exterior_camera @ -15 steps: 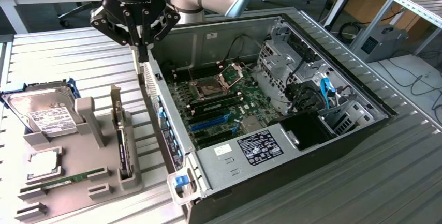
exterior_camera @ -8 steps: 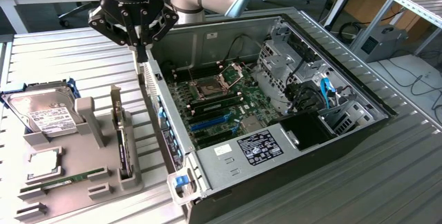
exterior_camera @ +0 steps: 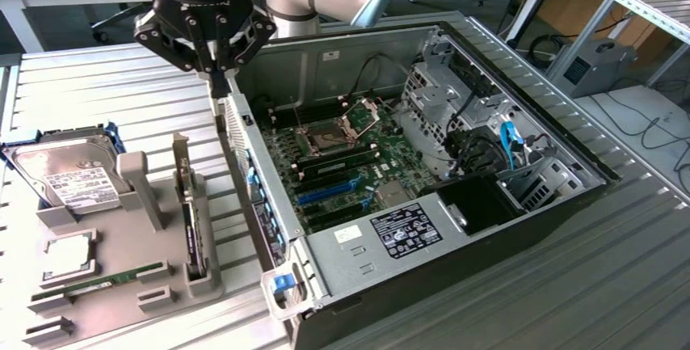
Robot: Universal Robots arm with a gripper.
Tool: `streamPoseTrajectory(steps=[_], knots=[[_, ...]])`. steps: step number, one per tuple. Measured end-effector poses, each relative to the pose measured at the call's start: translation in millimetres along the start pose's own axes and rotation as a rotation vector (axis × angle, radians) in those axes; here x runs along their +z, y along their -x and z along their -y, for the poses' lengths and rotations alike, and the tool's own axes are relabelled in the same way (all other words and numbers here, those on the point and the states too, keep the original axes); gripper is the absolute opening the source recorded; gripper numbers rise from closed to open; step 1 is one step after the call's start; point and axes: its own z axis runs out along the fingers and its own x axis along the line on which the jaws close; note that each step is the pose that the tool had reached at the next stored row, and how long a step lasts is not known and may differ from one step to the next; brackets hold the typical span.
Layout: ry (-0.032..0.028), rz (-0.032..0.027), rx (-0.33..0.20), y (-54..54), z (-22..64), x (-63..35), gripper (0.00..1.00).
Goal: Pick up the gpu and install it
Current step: 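Reach for the gpu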
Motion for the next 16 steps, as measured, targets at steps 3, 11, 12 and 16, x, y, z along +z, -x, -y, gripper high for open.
streamPoseTrajectory(steps=[3, 11, 12, 16], knots=[[-0.0001, 0.0, 0.0, -1.2, 0.1, -0.1, 0.11], [-0.0001, 0.0, 0.0, -3.7, 0.3, -0.1, 0.11], [-0.0001, 0.0, 0.0, -4.4, 0.3, -0.1, 0.11], [-0.0001, 0.0, 0.0, -6.7, 0.5, -0.2, 0.11]])
